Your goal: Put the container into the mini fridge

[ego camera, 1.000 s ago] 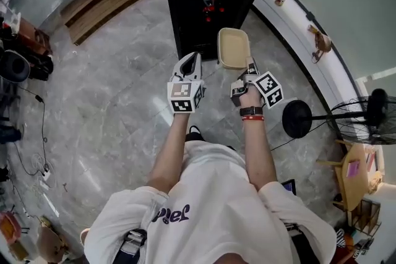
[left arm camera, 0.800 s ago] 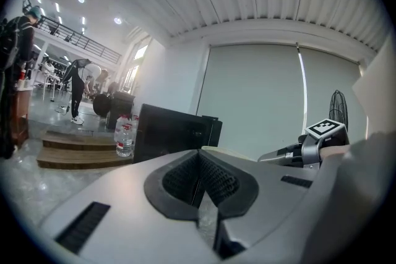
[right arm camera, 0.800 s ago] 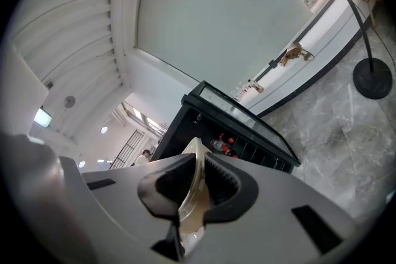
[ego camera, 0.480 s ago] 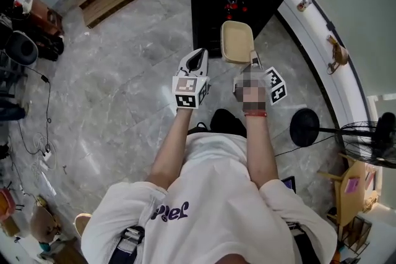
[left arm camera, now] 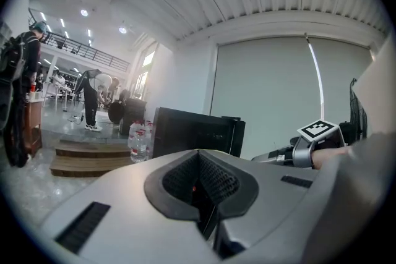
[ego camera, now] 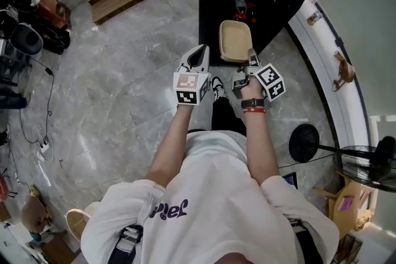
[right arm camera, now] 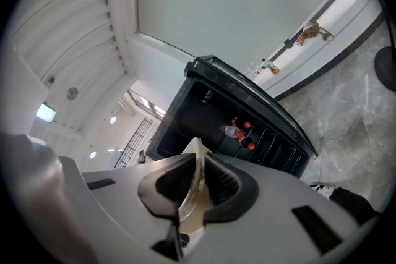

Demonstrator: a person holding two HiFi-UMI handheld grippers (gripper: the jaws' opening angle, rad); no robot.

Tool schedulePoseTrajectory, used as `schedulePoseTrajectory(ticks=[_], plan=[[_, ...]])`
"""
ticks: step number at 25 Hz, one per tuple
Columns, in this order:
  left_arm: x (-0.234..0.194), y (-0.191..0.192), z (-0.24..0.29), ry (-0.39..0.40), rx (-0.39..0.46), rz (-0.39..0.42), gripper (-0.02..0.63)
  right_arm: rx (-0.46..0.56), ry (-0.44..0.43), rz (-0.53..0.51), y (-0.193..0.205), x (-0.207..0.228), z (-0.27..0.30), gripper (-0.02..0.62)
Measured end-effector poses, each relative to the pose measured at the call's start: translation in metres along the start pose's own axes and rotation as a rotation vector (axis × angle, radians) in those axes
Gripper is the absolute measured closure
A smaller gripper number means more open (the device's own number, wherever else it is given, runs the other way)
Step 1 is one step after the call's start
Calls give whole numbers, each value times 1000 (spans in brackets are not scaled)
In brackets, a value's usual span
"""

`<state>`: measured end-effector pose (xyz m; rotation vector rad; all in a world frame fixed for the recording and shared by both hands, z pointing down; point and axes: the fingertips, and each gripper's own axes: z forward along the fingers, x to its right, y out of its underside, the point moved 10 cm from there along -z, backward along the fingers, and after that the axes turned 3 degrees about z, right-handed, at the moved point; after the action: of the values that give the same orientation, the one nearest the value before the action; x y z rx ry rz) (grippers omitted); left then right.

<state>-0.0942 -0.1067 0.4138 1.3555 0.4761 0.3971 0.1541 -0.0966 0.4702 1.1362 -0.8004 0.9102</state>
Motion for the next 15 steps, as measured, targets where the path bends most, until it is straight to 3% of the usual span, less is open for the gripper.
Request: schedulePoseTrajectory(ticks=[5, 15], plan=[[-5, -9, 34, -6, 18, 4, 588, -9, -15, 2, -14, 1, 39, 538], [-22, 11, 72, -10, 7, -12, 588, -27, -3, 9, -9, 23, 82, 538]])
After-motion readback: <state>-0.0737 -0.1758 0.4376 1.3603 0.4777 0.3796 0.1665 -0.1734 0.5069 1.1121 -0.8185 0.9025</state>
